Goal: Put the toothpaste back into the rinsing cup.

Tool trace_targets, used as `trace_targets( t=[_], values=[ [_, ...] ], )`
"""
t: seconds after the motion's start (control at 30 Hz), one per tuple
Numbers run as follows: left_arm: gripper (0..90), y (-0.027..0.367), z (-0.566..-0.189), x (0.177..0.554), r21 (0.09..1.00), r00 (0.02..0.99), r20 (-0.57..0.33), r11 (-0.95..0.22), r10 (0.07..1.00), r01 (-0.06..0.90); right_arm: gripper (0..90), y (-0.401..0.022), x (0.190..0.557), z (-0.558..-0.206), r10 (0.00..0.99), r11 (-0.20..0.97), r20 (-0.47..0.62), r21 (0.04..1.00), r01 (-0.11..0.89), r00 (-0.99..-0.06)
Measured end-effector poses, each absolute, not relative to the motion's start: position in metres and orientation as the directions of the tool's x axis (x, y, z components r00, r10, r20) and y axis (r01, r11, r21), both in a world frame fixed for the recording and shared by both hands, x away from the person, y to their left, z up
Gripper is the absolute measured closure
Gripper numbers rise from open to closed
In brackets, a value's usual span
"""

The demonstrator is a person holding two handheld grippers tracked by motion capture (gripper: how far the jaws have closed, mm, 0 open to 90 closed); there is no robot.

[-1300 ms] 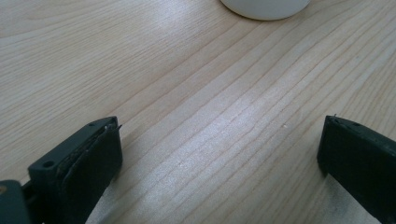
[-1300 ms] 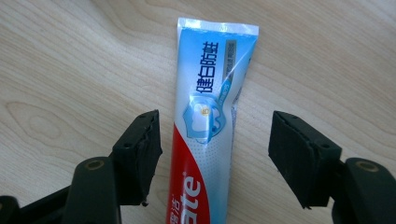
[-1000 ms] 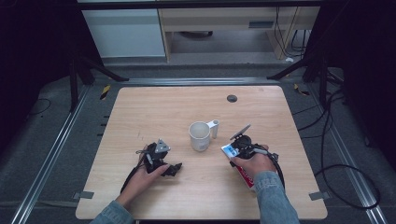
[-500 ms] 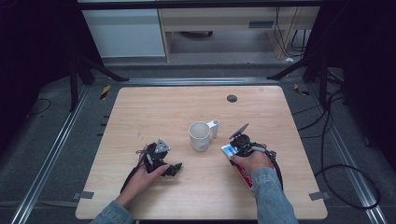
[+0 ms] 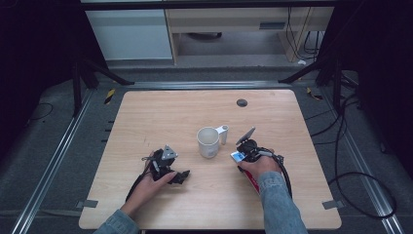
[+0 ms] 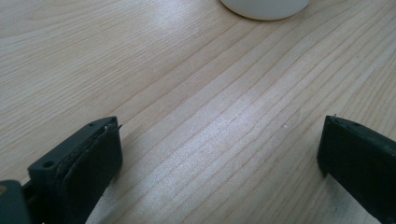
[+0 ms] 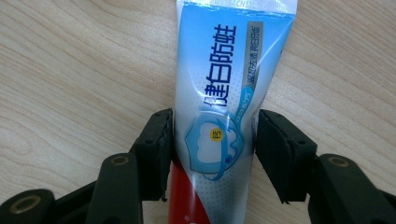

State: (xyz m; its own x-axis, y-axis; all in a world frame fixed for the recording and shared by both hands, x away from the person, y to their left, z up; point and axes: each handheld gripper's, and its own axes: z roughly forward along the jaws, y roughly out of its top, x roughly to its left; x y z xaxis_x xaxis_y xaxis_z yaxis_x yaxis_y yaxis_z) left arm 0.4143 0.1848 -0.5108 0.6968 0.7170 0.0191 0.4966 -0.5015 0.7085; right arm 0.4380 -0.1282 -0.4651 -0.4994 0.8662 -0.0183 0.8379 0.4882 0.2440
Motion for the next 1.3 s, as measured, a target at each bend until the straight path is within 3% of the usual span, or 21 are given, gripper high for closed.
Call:
trace_targets(
  t=[0.7,1.3],
  values=[
    [0.0,0.1849,-0.5108,0.4143,0.709,0.697,0.019,-0.502,0.716,0.496,48.7,-0.1275,0.4419,-0.4699,0.865,0.494,-0.026,0.226,0.840,-0.502],
    [0.0,0.1848,-0.5108,0.4147,0.708,0.697,0.019,-0.502,0.717,0.496,70.8,-0.1291,0.4427,-0.4625,0.868,0.491,-0.031,0.210,0.846,-0.496]
  ],
)
